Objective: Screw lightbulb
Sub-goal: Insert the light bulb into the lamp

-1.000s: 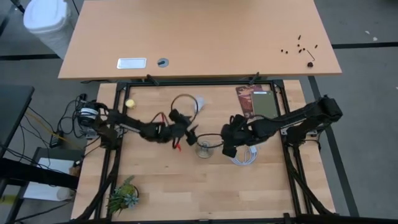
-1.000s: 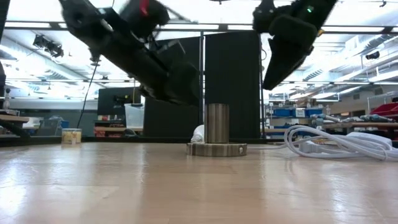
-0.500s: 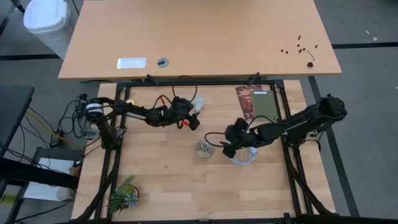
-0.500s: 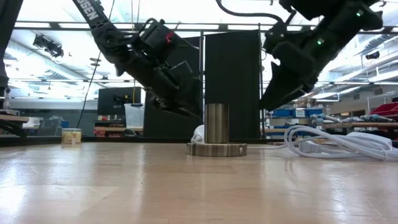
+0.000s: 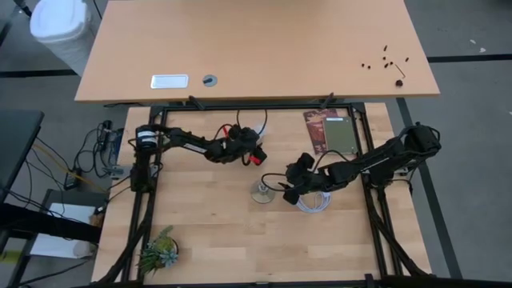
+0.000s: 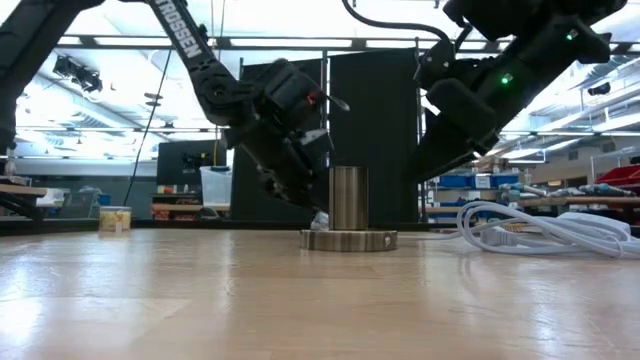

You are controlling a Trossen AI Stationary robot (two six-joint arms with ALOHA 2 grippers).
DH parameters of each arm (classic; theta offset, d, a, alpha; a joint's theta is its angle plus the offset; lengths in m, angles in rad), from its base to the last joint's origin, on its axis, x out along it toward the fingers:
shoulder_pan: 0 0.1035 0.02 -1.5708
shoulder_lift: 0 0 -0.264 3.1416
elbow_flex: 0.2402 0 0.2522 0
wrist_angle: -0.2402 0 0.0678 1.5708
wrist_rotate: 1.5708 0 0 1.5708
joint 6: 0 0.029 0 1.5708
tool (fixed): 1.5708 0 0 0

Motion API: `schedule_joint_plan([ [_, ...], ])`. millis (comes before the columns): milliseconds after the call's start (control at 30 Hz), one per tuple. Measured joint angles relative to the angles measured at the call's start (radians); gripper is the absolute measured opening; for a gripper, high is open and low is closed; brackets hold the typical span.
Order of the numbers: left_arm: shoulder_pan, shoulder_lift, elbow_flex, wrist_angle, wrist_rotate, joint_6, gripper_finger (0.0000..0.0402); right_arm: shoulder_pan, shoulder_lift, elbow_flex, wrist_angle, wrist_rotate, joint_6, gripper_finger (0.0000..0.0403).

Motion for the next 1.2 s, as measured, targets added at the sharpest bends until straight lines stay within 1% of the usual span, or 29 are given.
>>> schedule_joint_plan([
  [167, 0.021, 0.054, 0.022, -0.02, 0.015, -0.026, 0.0264, 0.002, 0.002, 0.0, 0.031, 0.006, -0.023, 0.0352],
  [300, 0.026, 0.072, 0.022, 0.003, 0.016, -0.036, 0.0264, 0.004, 0.002, 0.0, 0.047, 0.011, -0.033, 0.0352],
  [467, 0.026, 0.074, 0.023, 0.028, 0.017, 0.08, 0.0264, 0.004, 0.003, 0.0, 0.049, 0.012, -0.039, 0.0352],
  [567, 0.027, 0.075, 0.022, 0.047, 0.05, 0.16, 0.0264, 0.004, 0.003, 0.0, 0.058, 0.012, -0.05, 0.0352],
  [667, 0.027, 0.075, 0.022, 0.051, 0.085, 0.171, 0.0264, 0.004, 0.003, 0.0, 0.064, 0.012, -0.051, 0.0352],
  [767, 0.026, 0.075, 0.022, 0.052, 0.092, 0.177, 0.026, 0.006, 0.003, 0.0, 0.072, 0.009, -0.051, 0.0352],
  [833, 0.027, 0.075, 0.022, 0.052, 0.106, 0.194, 0.0249, 0.01, 0.003, 0.0, 0.071, 0.006, -0.051, 0.0352],
  [933, 0.027, 0.075, 0.022, 0.053, 0.125, 0.196, 0.0221, 0.011, 0.003, 0.0, 0.074, 0.005, -0.051, 0.0352],
  [1200, 0.022, 0.075, 0.021, 0.051, 0.14, 0.187, 0.0123, 0.01, 0.003, 0.0, 0.07, 0.003, -0.059, 0.0352],
])
